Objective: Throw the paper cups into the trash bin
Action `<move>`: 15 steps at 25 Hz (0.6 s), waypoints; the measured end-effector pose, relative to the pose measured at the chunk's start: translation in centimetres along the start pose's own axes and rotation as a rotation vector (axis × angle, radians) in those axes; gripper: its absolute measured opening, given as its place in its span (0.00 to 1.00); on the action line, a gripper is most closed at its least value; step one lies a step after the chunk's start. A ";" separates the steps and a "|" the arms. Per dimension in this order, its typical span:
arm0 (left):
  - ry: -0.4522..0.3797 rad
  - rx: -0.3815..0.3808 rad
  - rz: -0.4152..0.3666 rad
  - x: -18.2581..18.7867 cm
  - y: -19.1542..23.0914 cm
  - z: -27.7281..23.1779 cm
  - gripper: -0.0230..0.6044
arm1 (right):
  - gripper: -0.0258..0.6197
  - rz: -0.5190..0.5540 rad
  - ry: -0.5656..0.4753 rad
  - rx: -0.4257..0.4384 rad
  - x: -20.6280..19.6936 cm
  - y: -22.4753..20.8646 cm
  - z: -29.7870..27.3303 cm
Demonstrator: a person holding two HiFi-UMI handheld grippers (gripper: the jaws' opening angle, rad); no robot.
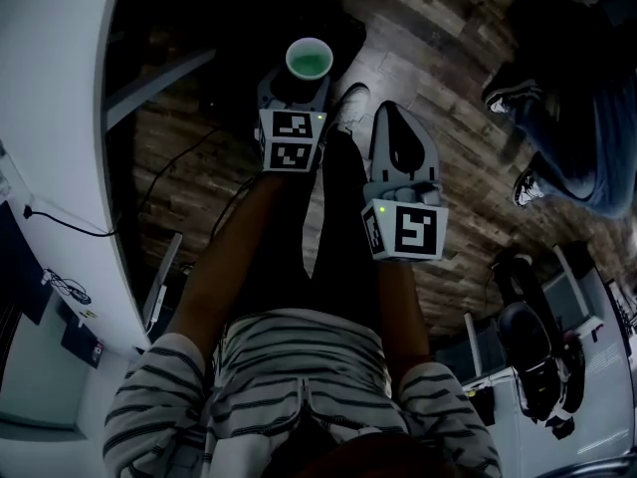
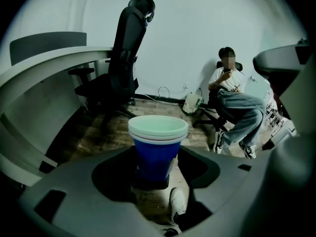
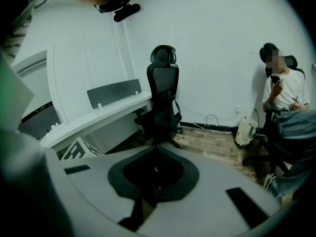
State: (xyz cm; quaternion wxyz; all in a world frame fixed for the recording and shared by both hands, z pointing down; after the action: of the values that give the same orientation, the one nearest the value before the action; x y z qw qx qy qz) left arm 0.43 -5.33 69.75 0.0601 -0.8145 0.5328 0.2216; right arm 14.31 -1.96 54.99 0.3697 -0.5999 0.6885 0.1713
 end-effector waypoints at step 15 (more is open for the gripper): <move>0.123 -0.024 0.048 -4.1 0.7 -6.1 0.48 | 0.06 -0.016 0.033 0.001 -3.5 0.1 -0.8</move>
State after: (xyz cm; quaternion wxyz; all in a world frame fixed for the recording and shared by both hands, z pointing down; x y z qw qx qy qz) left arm 0.29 -4.22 77.02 0.0120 -0.8142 0.5522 0.1792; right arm 13.97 -0.01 57.98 0.3600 -0.6080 0.6897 0.1580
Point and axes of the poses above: the fingertips, and each gripper's own axes: z backward along the fingers, y to its left, x out of its top, the point moved 5 cm from there along z, backward along the fingers, and after that the axes turned 11 degrees about y, right-handed, at the moved point
